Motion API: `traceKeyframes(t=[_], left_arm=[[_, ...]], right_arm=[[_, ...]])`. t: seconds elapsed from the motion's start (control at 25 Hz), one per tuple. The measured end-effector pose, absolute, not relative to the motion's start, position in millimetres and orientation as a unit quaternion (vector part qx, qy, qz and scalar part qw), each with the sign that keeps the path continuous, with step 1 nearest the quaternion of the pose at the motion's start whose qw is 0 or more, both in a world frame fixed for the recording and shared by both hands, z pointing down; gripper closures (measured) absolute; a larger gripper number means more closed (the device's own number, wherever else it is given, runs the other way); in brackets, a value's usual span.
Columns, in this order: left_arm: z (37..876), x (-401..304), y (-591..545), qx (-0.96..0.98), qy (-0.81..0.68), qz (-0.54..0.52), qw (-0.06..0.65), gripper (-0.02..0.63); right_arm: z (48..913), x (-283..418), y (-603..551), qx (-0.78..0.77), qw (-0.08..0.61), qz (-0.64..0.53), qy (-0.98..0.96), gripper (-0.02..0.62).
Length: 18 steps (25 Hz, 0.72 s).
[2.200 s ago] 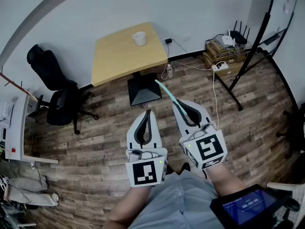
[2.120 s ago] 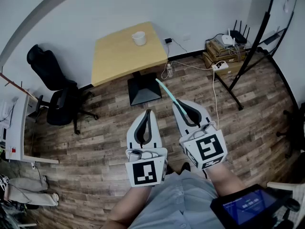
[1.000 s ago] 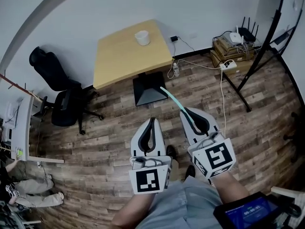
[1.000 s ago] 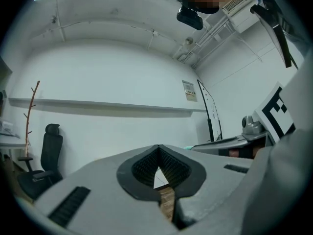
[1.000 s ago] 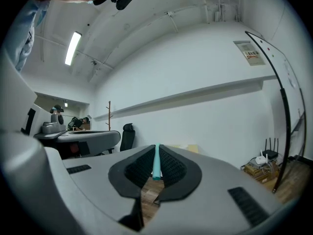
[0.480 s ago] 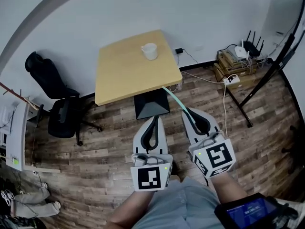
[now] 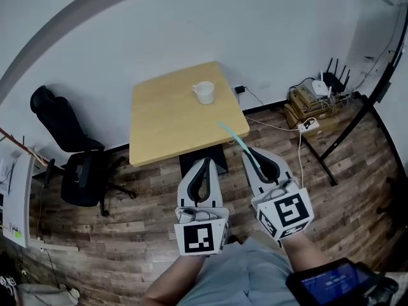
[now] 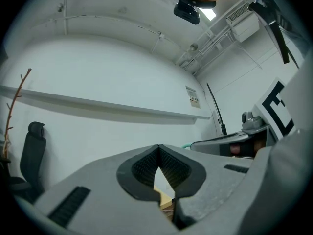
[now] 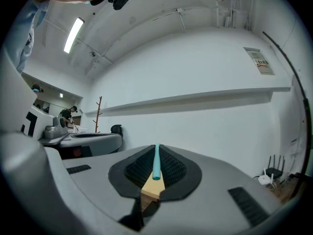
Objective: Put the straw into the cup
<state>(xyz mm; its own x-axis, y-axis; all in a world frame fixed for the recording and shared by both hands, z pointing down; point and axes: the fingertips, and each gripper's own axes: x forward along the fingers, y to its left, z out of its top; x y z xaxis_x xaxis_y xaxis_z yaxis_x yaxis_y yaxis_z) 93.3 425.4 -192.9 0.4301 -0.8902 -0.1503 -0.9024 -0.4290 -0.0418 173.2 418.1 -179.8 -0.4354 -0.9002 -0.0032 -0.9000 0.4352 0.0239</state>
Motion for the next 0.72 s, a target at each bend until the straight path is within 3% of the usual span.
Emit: traceKeyframes(t=[0.72], left_arm=[[-126.3, 112.2, 312.6, -0.848, 0.529, -0.029, 0.011, 0.609]], right_arm=[[-133.6, 203.4, 311.8, 0.54, 0.017, 0.051, -0.84, 0.575]])
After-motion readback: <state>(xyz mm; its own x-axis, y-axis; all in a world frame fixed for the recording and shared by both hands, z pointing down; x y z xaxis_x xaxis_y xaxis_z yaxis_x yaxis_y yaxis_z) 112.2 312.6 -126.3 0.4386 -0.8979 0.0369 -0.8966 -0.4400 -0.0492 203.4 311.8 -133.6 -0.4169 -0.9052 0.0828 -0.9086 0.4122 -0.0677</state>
